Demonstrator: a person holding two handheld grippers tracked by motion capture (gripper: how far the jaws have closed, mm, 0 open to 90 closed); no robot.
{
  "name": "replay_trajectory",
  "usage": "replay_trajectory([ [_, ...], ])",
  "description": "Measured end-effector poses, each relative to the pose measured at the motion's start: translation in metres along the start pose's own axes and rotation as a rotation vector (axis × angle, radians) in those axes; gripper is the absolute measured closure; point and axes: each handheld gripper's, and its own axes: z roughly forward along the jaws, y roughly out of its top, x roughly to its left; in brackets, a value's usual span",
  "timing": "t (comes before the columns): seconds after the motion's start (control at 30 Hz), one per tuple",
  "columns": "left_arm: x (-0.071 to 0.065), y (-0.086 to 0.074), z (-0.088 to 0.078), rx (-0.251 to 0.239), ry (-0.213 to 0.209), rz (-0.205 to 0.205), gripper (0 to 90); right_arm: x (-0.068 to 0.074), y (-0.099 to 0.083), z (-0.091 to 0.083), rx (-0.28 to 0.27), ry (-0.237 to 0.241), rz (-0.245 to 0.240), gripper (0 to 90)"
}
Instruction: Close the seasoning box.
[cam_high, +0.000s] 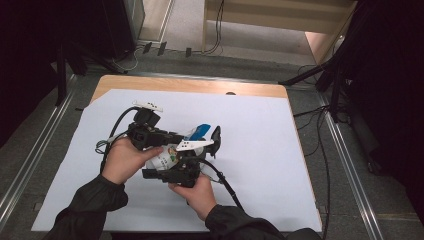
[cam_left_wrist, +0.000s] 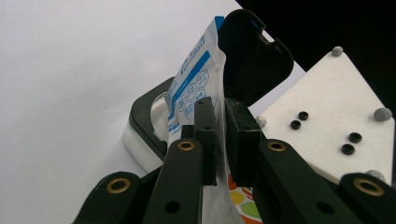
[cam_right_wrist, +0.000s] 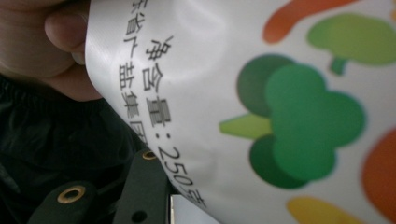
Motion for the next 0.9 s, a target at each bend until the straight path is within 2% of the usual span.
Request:
replay_trajectory([
  [0.17,0.004,-0.003,-0.001,0.004,0.001,-0.009,84.7,-0.001,-0.003,0.003,0.023,-0.029,-0.020,66.6],
  [0.23,0.005,-0.005,-0.002,0.008,-0.001,0.010,83.6,-0.001,-0.004,0.003,0.031,-0.039,-0.036,66.6],
  [0.4,0.011,-0.010,-0.002,0.020,-0.010,0.001,82.6,-0.002,-0.008,0.007,0.064,-0.088,-0.101,66.4],
  [0.9,0.020,-0.016,0.002,0.070,-0.035,0.015,79.2,-0.005,-0.015,0.011,0.101,-0.154,-0.160,66.7],
])
